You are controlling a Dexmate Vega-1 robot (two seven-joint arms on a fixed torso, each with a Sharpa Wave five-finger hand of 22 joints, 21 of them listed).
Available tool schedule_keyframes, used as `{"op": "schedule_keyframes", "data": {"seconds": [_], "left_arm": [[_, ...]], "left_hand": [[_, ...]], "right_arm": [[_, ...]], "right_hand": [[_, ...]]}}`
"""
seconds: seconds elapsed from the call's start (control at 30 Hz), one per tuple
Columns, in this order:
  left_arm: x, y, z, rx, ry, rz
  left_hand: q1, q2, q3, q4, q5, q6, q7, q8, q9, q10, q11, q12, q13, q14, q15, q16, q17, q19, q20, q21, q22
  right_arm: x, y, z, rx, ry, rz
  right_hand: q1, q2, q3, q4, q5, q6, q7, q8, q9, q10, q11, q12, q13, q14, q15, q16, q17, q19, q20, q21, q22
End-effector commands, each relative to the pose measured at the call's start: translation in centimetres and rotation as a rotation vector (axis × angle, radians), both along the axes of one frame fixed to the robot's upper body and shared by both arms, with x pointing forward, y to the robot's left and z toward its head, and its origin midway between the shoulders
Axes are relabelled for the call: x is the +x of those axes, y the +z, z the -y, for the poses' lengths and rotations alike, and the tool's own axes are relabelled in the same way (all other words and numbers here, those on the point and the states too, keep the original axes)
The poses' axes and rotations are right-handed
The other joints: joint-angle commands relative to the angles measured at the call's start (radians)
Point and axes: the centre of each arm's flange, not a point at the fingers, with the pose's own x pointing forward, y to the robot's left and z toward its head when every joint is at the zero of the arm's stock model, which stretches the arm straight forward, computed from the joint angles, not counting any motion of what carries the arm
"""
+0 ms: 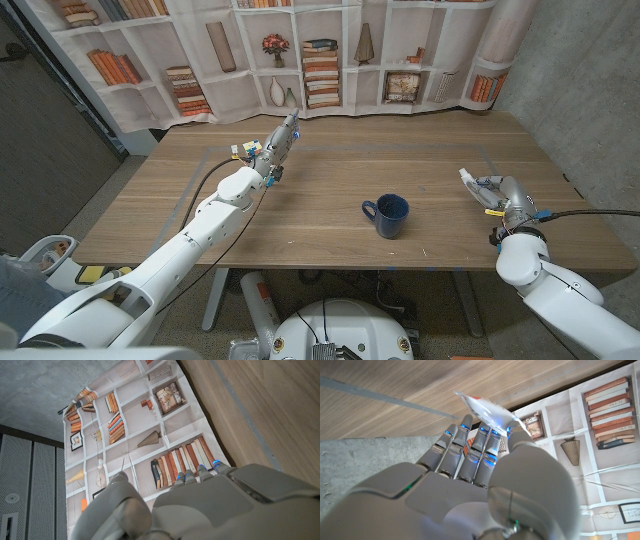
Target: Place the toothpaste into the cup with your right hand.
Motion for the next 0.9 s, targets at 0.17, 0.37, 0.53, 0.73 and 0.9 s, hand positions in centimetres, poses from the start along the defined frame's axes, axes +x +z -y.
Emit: {"op": "schedule_keyframes", "data": {"seconds": [0.17,0.37,0.53,0.73,0.9], "left_arm": [[0.0,-0.1,0.2,0.006,0.003,-0.011],[0.0,-0.1,0.2,0.007,0.006,-0.012],[0.0,-0.1,0.2,0.008,0.008,-0.015],[0.1,0.0,0.2,0.009,0.009,-0.012],[0.1,0.1,0.1,0.004,0.011,-0.010]], "left_hand": [[0.005,0.010,-0.003,0.001,0.000,-0.123,-0.003,-0.002,0.003,-0.137,-0.007,0.003,0.006,-0.176,-0.005,0.006,0.002,-0.221,0.008,0.005,0.005],[0.005,0.010,-0.004,0.001,0.000,-0.122,-0.002,-0.001,0.003,-0.137,-0.004,0.003,0.006,-0.177,-0.005,0.005,0.002,-0.222,0.007,0.005,0.005],[0.005,0.011,-0.005,0.001,0.000,-0.122,-0.004,-0.002,0.003,-0.137,-0.006,0.003,0.006,-0.176,-0.005,0.006,0.002,-0.222,0.008,0.005,0.005],[0.006,0.011,-0.007,0.001,0.000,-0.122,-0.003,-0.002,0.003,-0.139,-0.005,0.002,0.006,-0.176,-0.005,0.006,0.002,-0.223,0.008,0.004,0.005],[0.006,0.012,-0.008,0.001,0.000,-0.122,-0.002,-0.001,0.003,-0.138,-0.005,0.002,0.006,-0.176,-0.006,0.006,0.002,-0.223,0.008,0.005,0.005]], "right_arm": [[1.0,-0.1,0.7,0.105,0.164,0.035],[1.5,0.1,0.9,0.128,0.201,0.042],[1.9,0.2,1.1,0.162,0.243,0.055],[2.4,0.3,1.4,0.206,0.299,0.075],[2.7,0.5,1.5,0.228,0.328,0.089]], "right_hand": [[0.014,0.000,0.010,0.003,-0.001,0.010,-0.006,-0.004,0.006,0.009,-0.005,-0.006,0.000,0.004,-0.115,0.001,0.004,0.006,-0.055,0.001,0.006],[0.016,0.001,0.011,0.004,-0.003,0.009,-0.010,-0.006,0.006,0.010,-0.003,-0.007,0.000,0.001,-0.118,0.001,0.004,0.005,-0.057,0.001,0.006],[0.016,0.001,0.012,0.004,-0.004,0.009,-0.010,-0.007,0.006,0.009,-0.005,-0.009,0.000,0.000,-0.117,0.000,0.004,0.004,-0.058,0.000,0.006],[0.018,0.002,0.013,0.004,-0.005,0.009,-0.011,-0.008,0.007,0.009,-0.005,-0.010,0.000,0.000,-0.117,0.001,0.004,0.004,-0.058,0.000,0.006],[0.019,0.002,0.014,0.004,-0.005,0.011,-0.012,-0.009,0.007,0.010,-0.006,-0.010,0.000,0.001,-0.116,0.001,0.004,0.003,-0.058,0.000,0.006]]}}
